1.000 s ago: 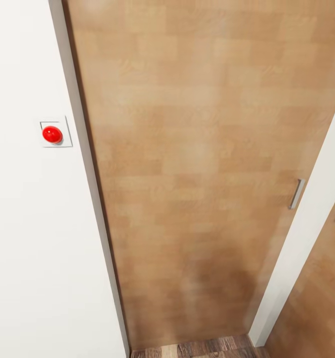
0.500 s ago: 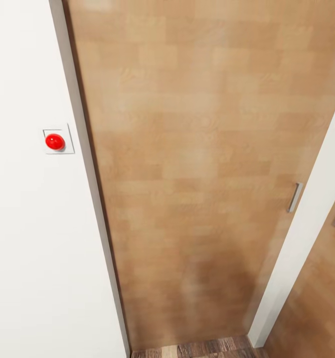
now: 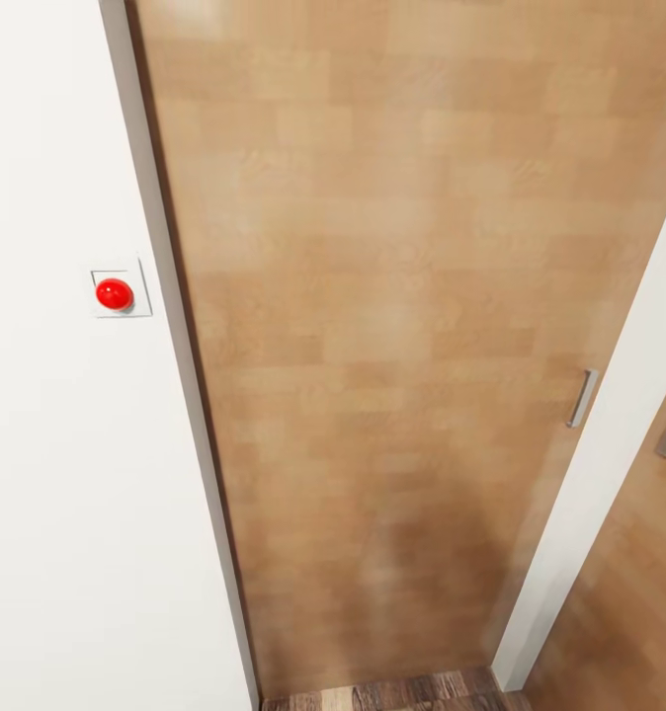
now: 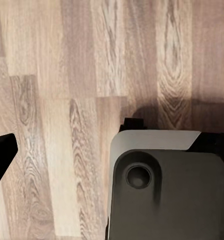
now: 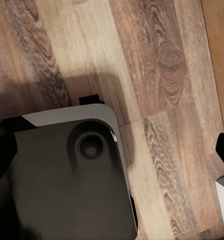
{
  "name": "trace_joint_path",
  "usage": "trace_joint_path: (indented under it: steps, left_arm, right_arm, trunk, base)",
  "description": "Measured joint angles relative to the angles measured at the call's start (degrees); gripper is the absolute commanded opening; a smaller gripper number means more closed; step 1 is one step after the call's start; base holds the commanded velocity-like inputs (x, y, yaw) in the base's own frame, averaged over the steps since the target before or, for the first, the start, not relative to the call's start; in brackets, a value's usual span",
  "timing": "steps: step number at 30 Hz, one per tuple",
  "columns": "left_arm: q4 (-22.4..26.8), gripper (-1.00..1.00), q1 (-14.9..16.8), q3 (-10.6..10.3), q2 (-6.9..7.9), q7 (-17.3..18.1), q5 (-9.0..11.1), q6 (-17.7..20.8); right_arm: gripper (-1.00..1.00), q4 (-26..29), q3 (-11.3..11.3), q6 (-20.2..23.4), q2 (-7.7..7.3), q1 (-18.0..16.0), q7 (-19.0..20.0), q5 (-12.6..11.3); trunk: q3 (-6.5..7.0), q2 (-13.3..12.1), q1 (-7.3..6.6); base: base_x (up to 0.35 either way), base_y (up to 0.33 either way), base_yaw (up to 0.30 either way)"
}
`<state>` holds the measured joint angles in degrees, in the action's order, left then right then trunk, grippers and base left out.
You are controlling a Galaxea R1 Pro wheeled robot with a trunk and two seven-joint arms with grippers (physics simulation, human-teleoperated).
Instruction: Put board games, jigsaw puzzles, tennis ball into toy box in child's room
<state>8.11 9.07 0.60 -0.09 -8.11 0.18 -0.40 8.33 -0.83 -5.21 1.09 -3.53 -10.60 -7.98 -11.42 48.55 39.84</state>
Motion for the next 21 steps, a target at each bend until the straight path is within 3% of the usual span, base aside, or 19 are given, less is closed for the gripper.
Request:
trace_joint_path:
  steps: [8, 13, 21]
  left_arm:
    - [-0.3, 1.0, 0.2, -0.2, 0.16, 0.5, -0.2, -4.5]
    - [-0.4, 1.0, 0.2, -0.8, 0.11, 0.8, -0.5, -5.2]
    - [-0.4, 1.0, 0.2, -1.0, 0.09, 0.8, -0.6, -5.4]
  right_arm:
    - [1.0, 0.0, 0.1, -3.6, -0.01, -0.1, -0.2, 0.0]
    - [1.0, 0.0, 0.3, -5.3, 0.14, -0.1, -0.1, 0.3]
    - [1.0, 0.0, 0.6, -5.8, 0.22, -0.1, -0.1, 0.6]
  trunk:
    - [1.44, -3.2, -1.76]
    - [2.34, -5.2, -2.86]
    - [3.78, -8.4, -4.62]
  base:
    - [0.0, 0.0, 0.0]
    - [0.0, 0.0, 0.011]
    - [0.0, 0.0, 0.223]
